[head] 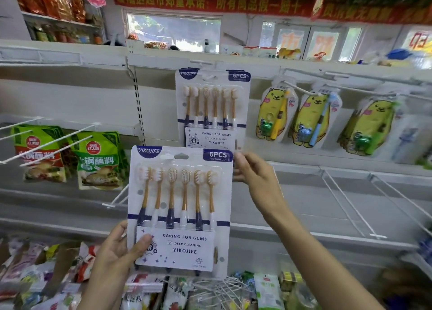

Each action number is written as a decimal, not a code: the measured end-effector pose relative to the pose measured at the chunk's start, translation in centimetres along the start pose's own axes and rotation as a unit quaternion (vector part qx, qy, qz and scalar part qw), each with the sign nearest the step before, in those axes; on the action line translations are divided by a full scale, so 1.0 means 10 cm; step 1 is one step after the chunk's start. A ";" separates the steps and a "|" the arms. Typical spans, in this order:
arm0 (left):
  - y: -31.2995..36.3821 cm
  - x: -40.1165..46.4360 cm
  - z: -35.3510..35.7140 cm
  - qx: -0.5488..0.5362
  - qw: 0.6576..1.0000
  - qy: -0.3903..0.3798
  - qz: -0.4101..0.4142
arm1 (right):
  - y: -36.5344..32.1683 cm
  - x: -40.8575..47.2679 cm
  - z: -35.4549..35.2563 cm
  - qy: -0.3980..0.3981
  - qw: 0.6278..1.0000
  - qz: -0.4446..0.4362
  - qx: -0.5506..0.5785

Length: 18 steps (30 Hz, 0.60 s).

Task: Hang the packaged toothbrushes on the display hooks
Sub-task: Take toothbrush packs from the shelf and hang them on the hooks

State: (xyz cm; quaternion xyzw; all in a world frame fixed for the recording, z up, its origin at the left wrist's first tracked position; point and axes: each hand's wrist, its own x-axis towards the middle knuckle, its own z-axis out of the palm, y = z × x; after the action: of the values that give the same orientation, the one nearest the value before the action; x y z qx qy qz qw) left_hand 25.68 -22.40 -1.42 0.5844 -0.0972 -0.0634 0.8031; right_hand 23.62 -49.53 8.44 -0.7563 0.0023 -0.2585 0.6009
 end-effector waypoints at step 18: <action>0.15 0.09 0.41 0.180 0.983 -0.022 0.031 | -0.20 -0.32 -0.06 -0.004 0.995 -0.038 0.089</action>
State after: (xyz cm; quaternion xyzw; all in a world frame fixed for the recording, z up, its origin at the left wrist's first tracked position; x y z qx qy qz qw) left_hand 25.55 -25.91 1.30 0.7144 -0.1431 -0.0329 0.6841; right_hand 20.04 -48.53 9.12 -0.7007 -0.0522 -0.2772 0.6554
